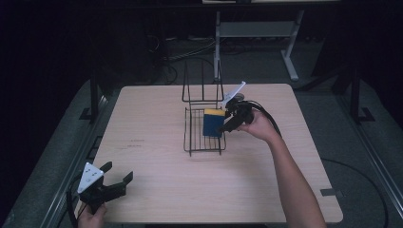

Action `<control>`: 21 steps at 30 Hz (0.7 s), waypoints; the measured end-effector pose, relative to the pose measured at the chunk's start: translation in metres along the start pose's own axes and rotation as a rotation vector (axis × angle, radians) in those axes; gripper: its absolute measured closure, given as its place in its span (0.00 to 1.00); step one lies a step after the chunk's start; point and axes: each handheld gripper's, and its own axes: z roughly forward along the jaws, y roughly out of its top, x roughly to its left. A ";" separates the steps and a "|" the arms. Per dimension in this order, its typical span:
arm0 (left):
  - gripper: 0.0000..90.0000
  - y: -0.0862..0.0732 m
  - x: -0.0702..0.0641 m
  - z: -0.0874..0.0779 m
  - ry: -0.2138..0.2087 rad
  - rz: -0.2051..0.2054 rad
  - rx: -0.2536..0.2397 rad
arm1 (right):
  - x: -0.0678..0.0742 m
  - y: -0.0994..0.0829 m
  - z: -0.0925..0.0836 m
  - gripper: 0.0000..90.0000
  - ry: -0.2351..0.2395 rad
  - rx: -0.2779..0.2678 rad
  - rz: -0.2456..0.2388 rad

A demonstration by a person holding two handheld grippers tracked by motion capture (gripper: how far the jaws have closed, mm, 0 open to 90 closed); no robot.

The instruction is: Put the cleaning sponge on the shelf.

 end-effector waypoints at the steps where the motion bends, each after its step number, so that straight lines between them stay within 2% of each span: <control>1: 0.16 0.000 0.000 0.000 0.000 0.001 0.000 | 0.000 0.000 0.000 0.31 0.000 0.002 0.004; 10: 0.16 0.000 0.000 0.000 -0.003 0.002 0.003 | 0.004 -0.004 -0.007 0.29 -0.014 -0.002 0.012; 12: 0.16 0.000 -0.001 -0.001 -0.004 0.003 0.000 | 0.005 -0.006 -0.009 0.29 -0.009 -0.002 0.029; 21: 0.16 0.000 -0.001 -0.002 -0.006 0.006 -0.003 | 0.010 -0.015 -0.013 0.26 -0.025 0.011 0.031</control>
